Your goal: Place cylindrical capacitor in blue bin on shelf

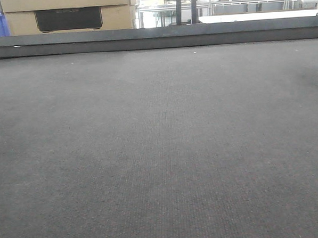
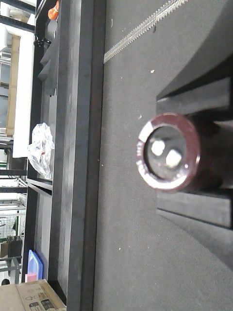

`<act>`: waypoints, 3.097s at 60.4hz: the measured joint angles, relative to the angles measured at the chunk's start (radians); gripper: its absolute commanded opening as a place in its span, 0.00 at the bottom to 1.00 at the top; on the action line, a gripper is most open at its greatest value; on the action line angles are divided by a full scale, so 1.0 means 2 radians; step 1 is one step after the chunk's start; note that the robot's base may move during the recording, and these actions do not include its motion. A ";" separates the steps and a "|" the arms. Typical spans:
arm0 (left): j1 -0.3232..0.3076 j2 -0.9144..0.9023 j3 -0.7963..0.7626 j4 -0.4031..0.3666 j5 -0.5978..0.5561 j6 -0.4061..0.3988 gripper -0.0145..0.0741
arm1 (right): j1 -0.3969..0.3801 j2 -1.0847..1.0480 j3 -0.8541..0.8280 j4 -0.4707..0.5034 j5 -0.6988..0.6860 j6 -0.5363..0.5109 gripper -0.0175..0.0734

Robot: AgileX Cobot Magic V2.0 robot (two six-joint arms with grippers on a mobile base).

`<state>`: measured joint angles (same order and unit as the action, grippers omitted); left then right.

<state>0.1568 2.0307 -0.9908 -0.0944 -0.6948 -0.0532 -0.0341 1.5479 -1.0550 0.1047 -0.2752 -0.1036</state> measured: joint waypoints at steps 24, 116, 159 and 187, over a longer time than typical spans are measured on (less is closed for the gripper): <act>0.002 0.023 -0.057 0.005 0.033 0.000 0.21 | 0.000 0.000 0.000 0.000 0.004 0.000 0.08; -0.209 -0.506 -0.064 0.100 0.729 0.000 0.04 | 0.086 -0.415 0.138 0.004 0.383 0.000 0.08; -0.209 -0.578 -0.032 0.079 0.741 0.000 0.04 | 0.089 -0.465 0.037 0.005 0.529 0.000 0.08; -0.209 -0.578 -0.030 0.079 0.712 0.000 0.04 | 0.089 -0.465 0.037 0.005 0.531 0.000 0.08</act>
<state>-0.2609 0.8755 -1.0511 0.0637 0.7299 -0.0532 0.1446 0.6175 -0.9815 0.1147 0.7859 -0.1036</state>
